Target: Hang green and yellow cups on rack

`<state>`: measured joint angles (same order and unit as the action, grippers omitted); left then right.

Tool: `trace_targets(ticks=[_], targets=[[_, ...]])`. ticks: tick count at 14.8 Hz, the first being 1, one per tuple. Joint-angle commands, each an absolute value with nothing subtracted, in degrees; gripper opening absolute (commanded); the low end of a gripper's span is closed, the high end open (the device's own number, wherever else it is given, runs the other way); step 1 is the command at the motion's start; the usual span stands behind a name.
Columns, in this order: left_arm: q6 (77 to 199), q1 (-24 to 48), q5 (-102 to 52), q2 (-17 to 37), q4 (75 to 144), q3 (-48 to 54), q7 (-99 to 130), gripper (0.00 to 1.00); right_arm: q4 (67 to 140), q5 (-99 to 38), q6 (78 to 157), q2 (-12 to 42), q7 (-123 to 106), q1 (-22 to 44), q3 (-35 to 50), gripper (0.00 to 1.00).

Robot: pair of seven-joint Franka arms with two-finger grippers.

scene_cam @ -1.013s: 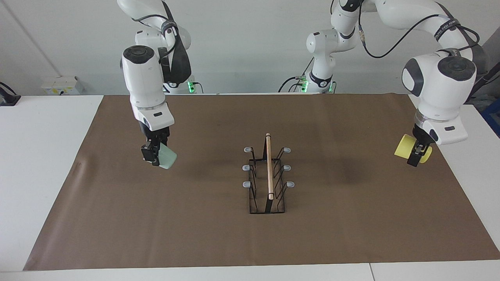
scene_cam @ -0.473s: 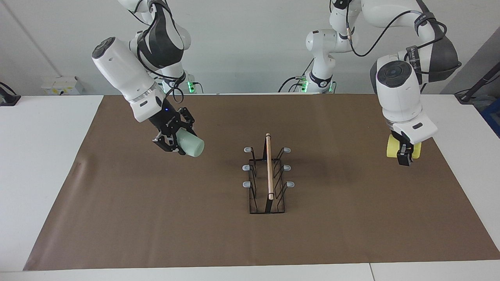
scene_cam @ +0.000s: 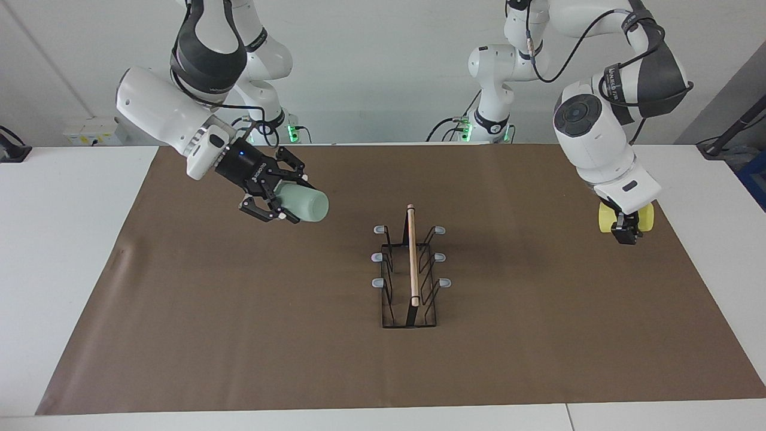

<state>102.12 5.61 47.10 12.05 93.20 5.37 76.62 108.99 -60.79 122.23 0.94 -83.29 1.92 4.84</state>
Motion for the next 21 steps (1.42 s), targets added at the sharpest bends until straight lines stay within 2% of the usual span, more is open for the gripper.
trace_targets(ticks=[1,4,6,8,12,18,21], targets=[[99.1,6.2,50.5,10.2,95.0,4.8,78.4,0.0,114.0,-67.7,122.6,-2.6,-88.0,1.5,5.2,0.0],[100.1,5.3,50.6,10.3,94.9,4.8,80.5,0.0,116.9,-74.8,124.1,-3.2,-92.7,2.1,5.2,0.0],[101.9,5.9,51.2,10.3,95.2,4.9,81.9,0.0,119.7,-85.3,128.2,-2.3,-98.1,3.8,5.4,0.0],[101.6,6.2,51.2,10.3,95.2,4.8,82.5,0.0,120.5,-98.8,134.2,0.3,-106.7,8.5,5.4,0.0],[100.5,7.8,51.5,10.3,95.4,4.9,86.5,0.0,119.8,-113.4,146.1,2.2,-109.8,19.3,5.4,0.0],[99.6,10.5,52.7,10.3,95.3,4.8,95.7,0.0,120.0,-124.8,146.4,7.2,-126.0,20.7,5.4,0.0],[98.7,11.7,53.9,10.2,95.3,4.8,99.8,0.0,120.0,-131.6,147.4,9.0,-131.9,23.4,5.4,0.0]])
